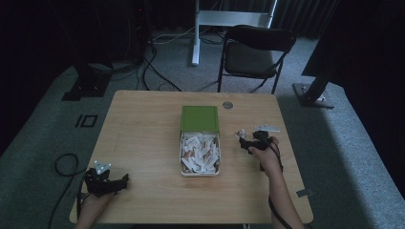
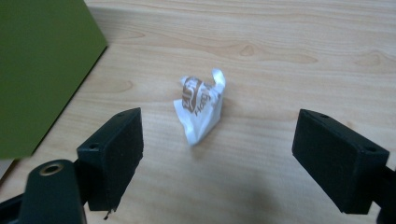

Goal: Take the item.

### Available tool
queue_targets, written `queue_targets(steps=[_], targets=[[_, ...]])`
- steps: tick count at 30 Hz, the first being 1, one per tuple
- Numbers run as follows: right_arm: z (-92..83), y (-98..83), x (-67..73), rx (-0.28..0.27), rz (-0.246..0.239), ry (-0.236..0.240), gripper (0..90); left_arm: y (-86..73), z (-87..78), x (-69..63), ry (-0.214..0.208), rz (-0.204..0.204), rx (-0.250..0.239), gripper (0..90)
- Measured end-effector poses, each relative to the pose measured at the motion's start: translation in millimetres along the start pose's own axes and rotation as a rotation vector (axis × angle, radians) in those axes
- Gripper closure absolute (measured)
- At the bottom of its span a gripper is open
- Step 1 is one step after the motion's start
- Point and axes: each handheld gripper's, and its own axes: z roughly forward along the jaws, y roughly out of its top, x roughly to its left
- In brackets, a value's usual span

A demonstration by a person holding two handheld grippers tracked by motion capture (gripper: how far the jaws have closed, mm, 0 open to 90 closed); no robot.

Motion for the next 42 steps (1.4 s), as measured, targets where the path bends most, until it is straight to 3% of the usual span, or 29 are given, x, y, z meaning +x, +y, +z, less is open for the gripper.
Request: queue_targets(steps=[17,22,37,42], targets=[[-38.8,-33.7,0.2,-0.045,0.006,0.021,16.4,0.0,0.0,0.0,0.000,0.000,0.000,2.7],[-48.1,-44.4,-0.5,-0.051,-0.007,0.011,16.3,0.0,0.0,0.0,0.000,0.000,0.000,2.7],[-73.2,-79.5,-8.2,-0.056,0.017,-0.045,14.2,0.0,-0.1,0.0,0.000,0.001,0.001,2.7],[-79.6,-90.0,-11.0,-0.036,-0.005,-0.064,14.3,0.0,-0.1,0.0,0.000,0.000,0.001,2.7]])
